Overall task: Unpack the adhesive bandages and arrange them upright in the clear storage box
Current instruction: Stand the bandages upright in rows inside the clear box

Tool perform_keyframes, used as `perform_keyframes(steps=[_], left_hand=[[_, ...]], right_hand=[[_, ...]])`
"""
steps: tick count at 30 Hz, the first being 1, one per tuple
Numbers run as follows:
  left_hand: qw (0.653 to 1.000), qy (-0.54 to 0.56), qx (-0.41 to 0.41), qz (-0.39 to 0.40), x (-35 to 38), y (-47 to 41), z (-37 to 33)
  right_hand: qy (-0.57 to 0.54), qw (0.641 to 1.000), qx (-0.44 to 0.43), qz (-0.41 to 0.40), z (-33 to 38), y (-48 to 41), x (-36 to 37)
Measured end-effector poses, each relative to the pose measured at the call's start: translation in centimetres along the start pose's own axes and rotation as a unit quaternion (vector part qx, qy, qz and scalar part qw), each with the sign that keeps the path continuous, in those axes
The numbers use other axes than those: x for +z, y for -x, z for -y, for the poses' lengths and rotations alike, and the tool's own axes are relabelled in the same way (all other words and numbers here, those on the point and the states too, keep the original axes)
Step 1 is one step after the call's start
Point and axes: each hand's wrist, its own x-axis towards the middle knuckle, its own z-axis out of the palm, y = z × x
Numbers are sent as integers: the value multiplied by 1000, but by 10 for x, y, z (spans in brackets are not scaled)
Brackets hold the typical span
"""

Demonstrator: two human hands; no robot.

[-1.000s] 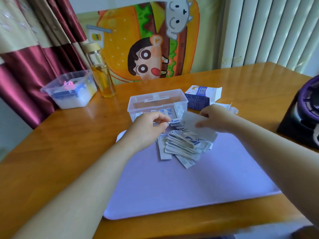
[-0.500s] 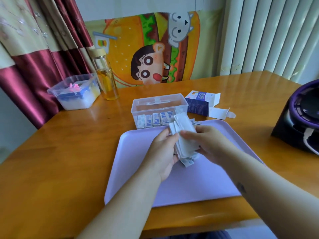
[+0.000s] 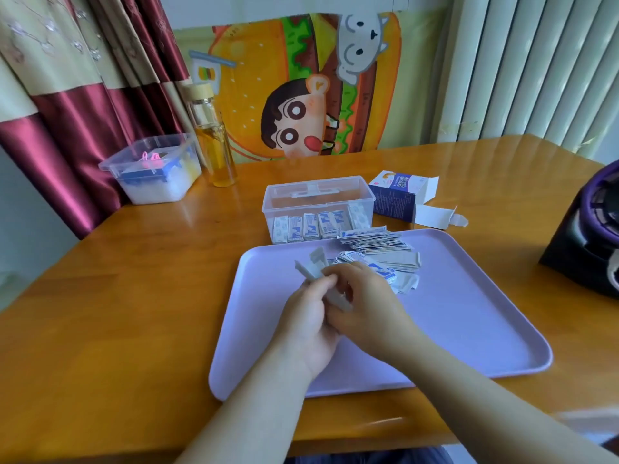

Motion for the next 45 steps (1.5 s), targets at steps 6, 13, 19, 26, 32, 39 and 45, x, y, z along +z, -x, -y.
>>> perform_keyframes(steps=[6,13,19,26,32,39,45], left_hand=[[997,65,-44,12,-15,9,-14],[992,25,-85,89,-16,17,-16],[983,-126,-33,128,-22,18,-20],[987,-131,-3,94,-19,15,-16],[985,-139,0,98,-23,15,-17],[994,-85,-4,65,-30,10,-21],[996,-2,72,-44,-43,9,-33]], right_hand=[[-182,980,56,64,1,-2,-28],[-348,908,188,139,-6,-9,-16],[-426,883,172,93,-8,-10,-19],[-390,905,159,59,-14,-13,-21],[-382,908,164,60,-11,-13,-24],[-366,913,178,-18,-7,-19,-19],[-267,943,197,-3,-12,-27,-33]])
